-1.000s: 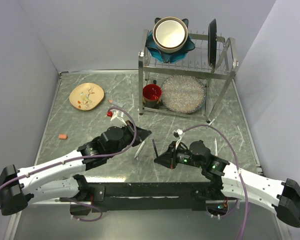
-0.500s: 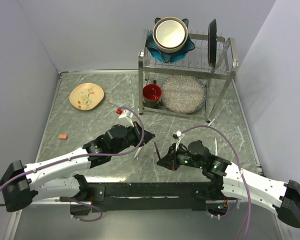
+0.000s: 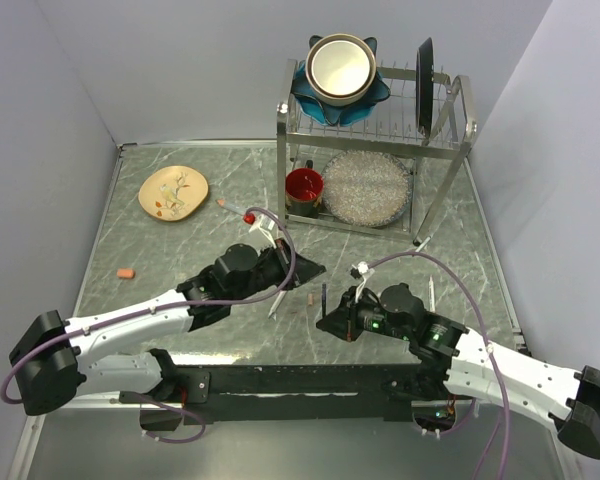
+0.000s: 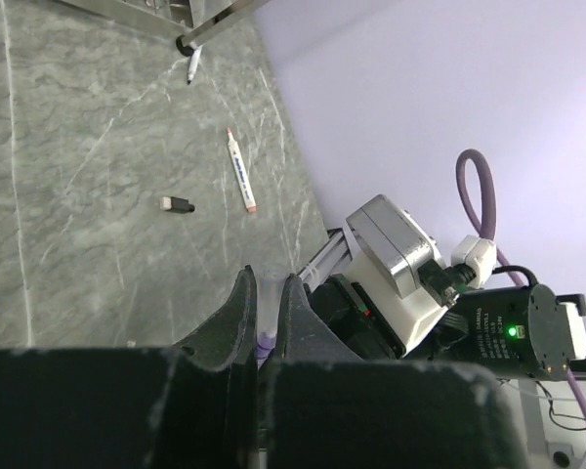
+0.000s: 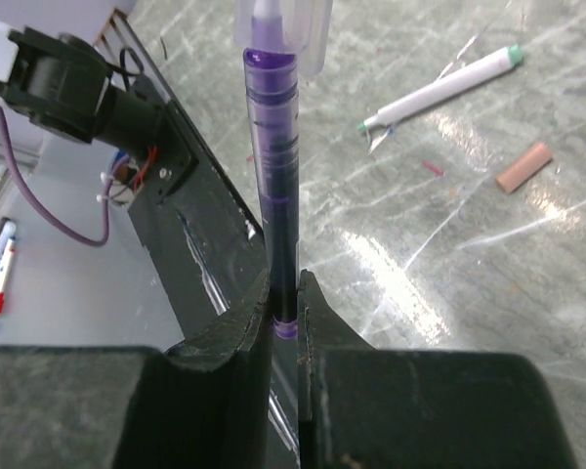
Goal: Insert the pens into the pen caps
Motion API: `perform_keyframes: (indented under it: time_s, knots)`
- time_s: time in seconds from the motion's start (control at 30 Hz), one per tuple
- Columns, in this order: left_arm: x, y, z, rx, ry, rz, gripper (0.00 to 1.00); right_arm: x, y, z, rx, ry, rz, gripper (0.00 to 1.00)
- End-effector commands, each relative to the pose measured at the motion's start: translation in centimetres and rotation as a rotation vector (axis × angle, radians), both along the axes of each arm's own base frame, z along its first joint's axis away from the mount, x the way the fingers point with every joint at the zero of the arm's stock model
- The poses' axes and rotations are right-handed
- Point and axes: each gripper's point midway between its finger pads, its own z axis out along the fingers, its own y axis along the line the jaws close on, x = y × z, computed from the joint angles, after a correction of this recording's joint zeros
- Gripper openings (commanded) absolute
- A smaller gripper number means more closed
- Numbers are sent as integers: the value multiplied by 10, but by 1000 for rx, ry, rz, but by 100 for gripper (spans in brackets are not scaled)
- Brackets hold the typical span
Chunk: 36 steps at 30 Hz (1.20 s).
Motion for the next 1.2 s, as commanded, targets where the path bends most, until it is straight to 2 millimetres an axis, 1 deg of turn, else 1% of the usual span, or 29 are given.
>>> perform_keyframes:
  time_s: [0.0,0.03,0.07,0.1,0.13,0.17,0.2,0.27,0.3,0.33,0.37,0.4,0.43,0.5,0.63,0.67,0.73,0.9,1.03,1.1,1.17]
  knots:
    - [-46,-7,-29,83,132,-185,1,38,1,81,235,-173,-180,0]
    - [-41,-4,-26,94,113,-158,1,39,-1,80,237,-172,-188,0]
    - [-40,-2,-29,116,95,-152,1,40,-4,84,249,-181,-205,0]
    - [-39,2,-27,122,81,-144,1,39,-6,83,243,-177,-210,0]
    - [-38,4,-27,137,59,-139,1,40,-8,86,244,-183,-217,0]
    - [-38,5,-27,143,45,-144,1,39,-10,83,229,-181,-217,0]
    - [-39,6,-26,148,33,-149,1,39,-10,86,227,-185,-216,0]
    - [-40,6,-22,154,2,-165,1,40,-10,81,195,-183,-213,0]
    - [-41,5,-23,158,-5,-179,1,39,-10,83,190,-181,-210,0]
    - [-42,3,-20,163,-31,-196,1,40,-8,78,170,-171,-206,0]
    - [-46,2,-19,164,-40,-226,1,40,-7,75,157,-166,-200,0]
    - [-47,0,-21,173,-47,-240,1,39,-6,76,153,-164,-189,0]
    - [-48,-1,-20,186,-68,-255,1,38,-3,72,140,-154,-180,0]
    - [-52,-3,-25,210,-74,-293,1,38,-2,69,123,-146,-172,0]
    - [-56,-5,-25,241,-105,-340,1,38,-2,57,71,-135,-165,0]
    - [-58,-2,-32,269,-87,-350,1,38,-2,56,65,-141,-157,0]
    - [-59,-3,-33,287,-91,-367,1,34,0,54,61,-145,-127,0]
    - [-66,-8,-39,318,-49,-431,1,34,-4,55,49,-182,-125,0]
    - [-72,-16,-42,298,1,-475,1,34,-7,66,76,-206,-134,0]
    - [-75,-19,-50,315,34,-493,1,36,-8,72,87,-217,-148,0]
    - [-74,-19,-55,328,65,-485,1,39,-13,71,74,-217,-179,0]
